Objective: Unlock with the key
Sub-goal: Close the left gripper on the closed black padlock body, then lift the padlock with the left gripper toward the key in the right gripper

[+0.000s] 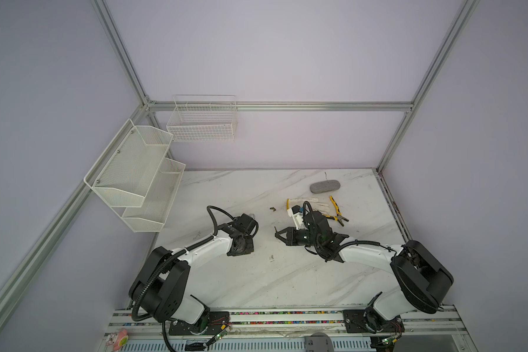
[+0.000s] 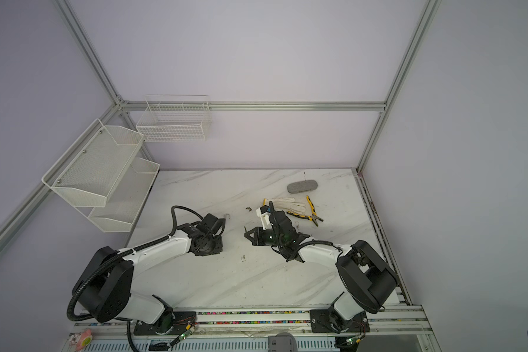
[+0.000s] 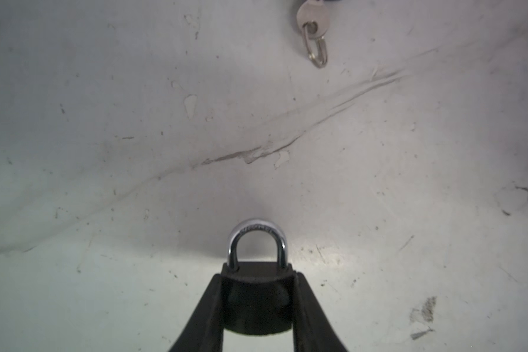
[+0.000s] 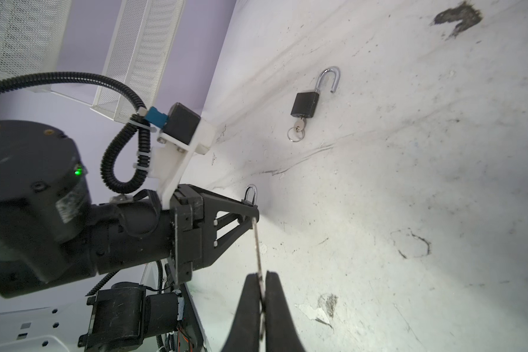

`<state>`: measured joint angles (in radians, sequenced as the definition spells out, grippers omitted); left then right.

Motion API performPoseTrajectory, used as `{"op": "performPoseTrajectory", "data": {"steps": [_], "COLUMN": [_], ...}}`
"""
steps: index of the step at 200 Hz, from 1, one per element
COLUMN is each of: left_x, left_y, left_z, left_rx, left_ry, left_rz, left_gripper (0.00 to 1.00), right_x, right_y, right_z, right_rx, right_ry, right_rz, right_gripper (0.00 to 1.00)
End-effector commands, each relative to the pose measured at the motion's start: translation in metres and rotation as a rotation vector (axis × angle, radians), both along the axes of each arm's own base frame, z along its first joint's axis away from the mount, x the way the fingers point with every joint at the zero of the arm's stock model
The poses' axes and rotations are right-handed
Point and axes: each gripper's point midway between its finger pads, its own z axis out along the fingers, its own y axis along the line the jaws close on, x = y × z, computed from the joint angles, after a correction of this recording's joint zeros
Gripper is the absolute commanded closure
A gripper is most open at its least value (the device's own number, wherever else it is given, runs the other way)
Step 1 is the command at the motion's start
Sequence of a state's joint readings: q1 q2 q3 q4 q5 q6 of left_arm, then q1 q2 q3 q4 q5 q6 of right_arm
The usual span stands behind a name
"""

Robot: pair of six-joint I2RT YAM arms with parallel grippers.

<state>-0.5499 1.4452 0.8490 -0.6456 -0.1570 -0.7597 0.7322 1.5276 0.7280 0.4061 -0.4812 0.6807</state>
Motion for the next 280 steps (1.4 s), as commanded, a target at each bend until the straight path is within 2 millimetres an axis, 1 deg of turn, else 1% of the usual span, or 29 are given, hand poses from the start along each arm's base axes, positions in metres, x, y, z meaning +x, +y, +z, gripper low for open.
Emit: {"op": "performPoseTrajectory", "data": {"steps": [1,19,37,62,81,91,104,125,138,154,172,198,214,226,239,256,280], "left_x": [0.017,0.023,0.027,0.034,0.037,0.039,0.041,0.042,0.043,0.044,0.044,0.045,0.045,0.045,0.045,0.045,0.044], "left_y": [-0.013,-0.017,-0.025,-0.038,-0.055,-0.061,-0.063,-0.069,-0.073,-0.077,-0.081,-0.082,-0.083,-0.083,-0.083,-0.084,-0.084], "left_z": [0.043,0.063,0.081,0.102,0.114,0.121,0.123,0.127,0.129,0.133,0.135,0.134,0.135,0.134,0.135,0.134,0.134], "left_rx": [-0.096,-0.137,-0.180,-0.227,-0.248,-0.246,-0.244,-0.261,-0.271,-0.278,-0.276,-0.269,-0.275,-0.271,-0.273,-0.277,-0.280], "left_ry": [-0.133,-0.180,-0.226,-0.268,-0.291,-0.310,-0.321,-0.336,-0.346,-0.352,-0.359,-0.360,-0.361,-0.360,-0.361,-0.357,-0.355], "left_rz": [0.049,0.072,0.091,0.098,0.070,0.065,0.083,0.102,0.103,0.098,0.092,0.095,0.097,0.095,0.096,0.096,0.097], "left_gripper": [1.00,1.00,1.00,1.00,1.00,1.00,1.00,1.00,1.00,1.00,1.00,1.00,1.00,1.00,1.00,1.00,1.00], "right_x": [0.003,0.004,-0.003,-0.014,-0.025,-0.029,-0.033,-0.038,-0.041,-0.039,-0.039,-0.038,-0.041,-0.042,-0.042,-0.042,-0.042], "right_y": [-0.007,-0.013,-0.009,0.004,0.018,0.024,0.030,0.040,0.043,0.046,0.049,0.054,0.057,0.057,0.057,0.060,0.062], "right_z": [0.006,0.000,-0.001,-0.010,-0.009,-0.010,-0.012,-0.006,-0.007,-0.009,-0.003,-0.003,-0.003,-0.010,-0.010,-0.006,-0.005], "right_rx": [0.014,0.014,0.046,0.037,0.068,0.067,0.076,0.125,0.122,0.126,0.164,0.162,0.161,0.137,0.140,0.149,0.150], "right_ry": [-0.007,0.028,0.044,0.056,0.062,0.057,0.067,0.067,0.055,0.066,0.053,0.039,0.031,0.031,0.031,0.017,0.004], "right_rz": [-0.057,-0.103,-0.114,-0.117,-0.096,-0.099,-0.099,-0.084,-0.094,-0.107,-0.111,-0.114,-0.104,-0.109,-0.108,-0.107,-0.100], "right_gripper": [1.00,1.00,1.00,1.00,1.00,1.00,1.00,1.00,1.00,1.00,1.00,1.00,1.00,1.00,1.00,1.00,1.00]}}
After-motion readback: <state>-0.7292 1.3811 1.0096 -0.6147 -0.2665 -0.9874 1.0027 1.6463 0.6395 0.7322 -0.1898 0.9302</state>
